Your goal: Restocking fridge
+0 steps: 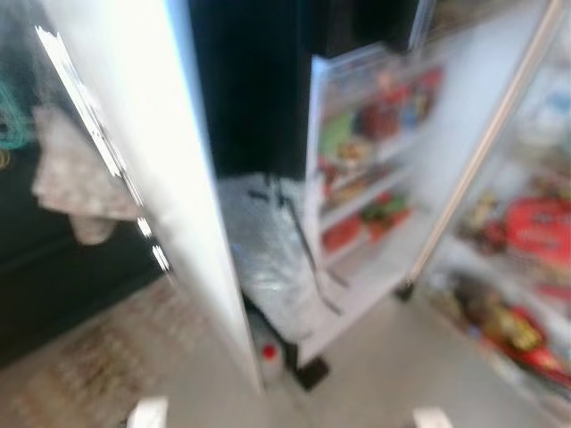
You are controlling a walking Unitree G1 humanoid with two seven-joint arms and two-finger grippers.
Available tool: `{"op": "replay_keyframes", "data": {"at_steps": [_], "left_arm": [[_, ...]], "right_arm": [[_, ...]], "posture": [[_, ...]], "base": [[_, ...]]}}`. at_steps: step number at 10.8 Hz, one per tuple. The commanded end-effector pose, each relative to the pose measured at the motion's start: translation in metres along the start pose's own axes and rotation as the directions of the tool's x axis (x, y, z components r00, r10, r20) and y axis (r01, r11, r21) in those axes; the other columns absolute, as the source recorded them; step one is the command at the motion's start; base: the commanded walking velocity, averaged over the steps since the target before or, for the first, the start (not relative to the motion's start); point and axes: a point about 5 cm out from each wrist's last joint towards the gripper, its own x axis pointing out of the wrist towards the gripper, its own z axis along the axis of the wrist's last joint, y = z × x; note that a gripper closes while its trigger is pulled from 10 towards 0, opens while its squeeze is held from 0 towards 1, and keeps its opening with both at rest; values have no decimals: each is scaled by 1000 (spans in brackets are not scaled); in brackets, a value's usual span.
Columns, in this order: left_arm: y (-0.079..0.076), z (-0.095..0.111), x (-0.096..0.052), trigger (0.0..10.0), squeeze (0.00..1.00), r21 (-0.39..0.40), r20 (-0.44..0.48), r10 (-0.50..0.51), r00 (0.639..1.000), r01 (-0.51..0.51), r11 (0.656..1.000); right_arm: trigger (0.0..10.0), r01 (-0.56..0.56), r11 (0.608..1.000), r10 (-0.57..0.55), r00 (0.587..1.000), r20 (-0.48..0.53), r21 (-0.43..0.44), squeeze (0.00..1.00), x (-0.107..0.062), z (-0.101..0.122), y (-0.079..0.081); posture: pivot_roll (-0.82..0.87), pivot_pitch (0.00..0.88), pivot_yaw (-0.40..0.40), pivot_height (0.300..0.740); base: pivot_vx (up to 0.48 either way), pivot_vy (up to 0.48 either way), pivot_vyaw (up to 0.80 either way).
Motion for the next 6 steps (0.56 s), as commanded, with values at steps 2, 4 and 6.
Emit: {"op": "replay_keyframes", "data": {"at_steps": [2, 4, 6], "left_arm": [[15, -13, -5, 10000, 0, 2, -43, 31, 999, -31, 1000], [18, -14, -5, 10000, 0, 2, -46, 33, 998, -33, 999], [21, -15, -6, 10000, 0, 1, -48, 34, 998, -34, 999]], "right_arm": [[10000, -14, 1000, 13, 1000, 17, 9, 0, 2, 5, 6], [10000, -13, 1000, 13, 1000, 18, 5, 0, 2, 6, 6], [10000, -12, 1000, 12, 1000, 24, 2, 0, 2, 6, 6]], "posture": [[-121, 0, 63, 740], [-121, 0, 62, 740], [-121, 0, 62, 740]], "base": [[0, 0, -781], [0, 0, -781], [0, 0, -781]]}}
